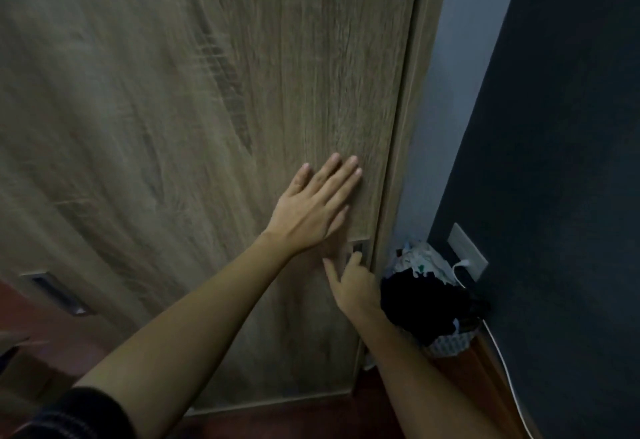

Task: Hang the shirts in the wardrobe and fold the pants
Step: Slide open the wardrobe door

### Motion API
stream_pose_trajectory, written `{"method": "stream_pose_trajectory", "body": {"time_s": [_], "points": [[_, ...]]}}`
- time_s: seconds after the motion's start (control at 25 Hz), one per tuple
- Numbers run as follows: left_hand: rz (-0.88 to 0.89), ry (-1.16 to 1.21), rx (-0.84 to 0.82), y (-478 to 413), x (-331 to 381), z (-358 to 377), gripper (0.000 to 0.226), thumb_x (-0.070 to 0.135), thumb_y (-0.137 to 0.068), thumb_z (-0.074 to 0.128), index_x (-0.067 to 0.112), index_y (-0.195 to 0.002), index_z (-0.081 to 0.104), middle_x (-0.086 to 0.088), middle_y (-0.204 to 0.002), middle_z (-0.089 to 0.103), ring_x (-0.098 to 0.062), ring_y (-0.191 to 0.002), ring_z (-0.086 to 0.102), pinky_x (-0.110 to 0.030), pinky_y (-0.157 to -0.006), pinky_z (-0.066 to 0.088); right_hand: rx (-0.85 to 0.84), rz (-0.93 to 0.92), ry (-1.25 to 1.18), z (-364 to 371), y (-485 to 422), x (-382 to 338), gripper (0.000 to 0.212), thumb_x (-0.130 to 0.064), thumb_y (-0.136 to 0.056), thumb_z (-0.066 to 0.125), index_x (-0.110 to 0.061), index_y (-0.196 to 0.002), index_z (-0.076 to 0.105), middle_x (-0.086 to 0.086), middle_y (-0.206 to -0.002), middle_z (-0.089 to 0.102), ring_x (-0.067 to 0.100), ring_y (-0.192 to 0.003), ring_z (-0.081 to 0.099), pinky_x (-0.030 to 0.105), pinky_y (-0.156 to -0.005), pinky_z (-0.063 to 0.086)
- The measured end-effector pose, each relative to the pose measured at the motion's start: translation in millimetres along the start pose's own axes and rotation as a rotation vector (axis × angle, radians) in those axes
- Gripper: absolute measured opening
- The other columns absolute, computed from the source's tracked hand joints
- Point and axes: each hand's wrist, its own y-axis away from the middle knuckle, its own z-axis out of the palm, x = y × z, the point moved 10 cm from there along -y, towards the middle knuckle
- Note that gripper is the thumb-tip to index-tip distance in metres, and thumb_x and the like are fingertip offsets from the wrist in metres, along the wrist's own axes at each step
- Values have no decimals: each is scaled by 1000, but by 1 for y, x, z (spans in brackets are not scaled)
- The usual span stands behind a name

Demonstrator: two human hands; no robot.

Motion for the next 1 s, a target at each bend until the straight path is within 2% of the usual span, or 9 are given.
{"method": "stream_pose_trajectory", "body": {"time_s": [0.08,0.16,0.24,0.36,0.48,0.56,0.8,1.0], "points": [[13,-77,3,4,-5,12,63,39,-94,35,17,-150,14,-1,-158,12,-18,-145,-9,-42,-113,-5,75,-31,37,-3,-2,-6,58,-59,-90,35,-5,-111,43,16,-98,65,32,-87,64,32,-63,44],[37,-128,20,8,-6,19,66,41,-94,35,17,-150,11,-3,-159,-3,-18,-145,-9,-43,-113,-8,166,-52,65,-7,0,-10,70,-65,-86,23,-4,-113,45,16,-94,67,32,-82,66,32,-61,48],[25,-147,67,10,-9,16,66,42,-94,36,16,-150,13,-3,-159,-10,-18,-146,-5,-44,-114,-8,170,-60,79,-4,0,-14,65,-59,-90,30,-1,-115,47,17,-90,68,32,-79,68,32,-59,48],[18,-153,110,19,-17,13,65,41,-93,38,16,-150,17,-3,-159,-6,-17,-146,0,-43,-114,-6,140,-43,100,2,4,-25,56,-48,-93,44,2,-120,48,19,-91,69,33,-81,68,31,-59,47],[23,-161,121,33,-34,9,65,41,-93,39,16,-149,20,-3,-159,-4,-17,-146,2,-44,-115,-6,121,-68,100,15,11,-46,55,-45,-91,50,4,-116,52,20,-83,69,35,-72,68,30,-53,47],[26,-172,113,48,-49,6,65,41,-93,39,16,-149,20,-3,-159,-3,-18,-146,2,-44,-114,-6,129,-80,100,30,16,-59,55,-45,-92,49,3,-118,51,20,-84,69,35,-73,68,32,-55,48],[31,-165,70,105,-108,-5,65,42,-94,37,15,-150,16,-4,-159,-6,-19,-146,2,-44,-114,-7,127,-127,124,75,42,-121,58,-47,-96,34,-3,-133,39,16,-104,67,28,-92,66,34,-70,51],[5,-160,77,165,-170,-17,63,40,-96,34,15,-150,14,-3,-159,-6,-19,-146,2,-45,-114,-4,69,-154,159,129,66,-187,50,-42,-99,32,-5,-133,37,13,-108,66,26,-97,65,29,-71,47]]}}
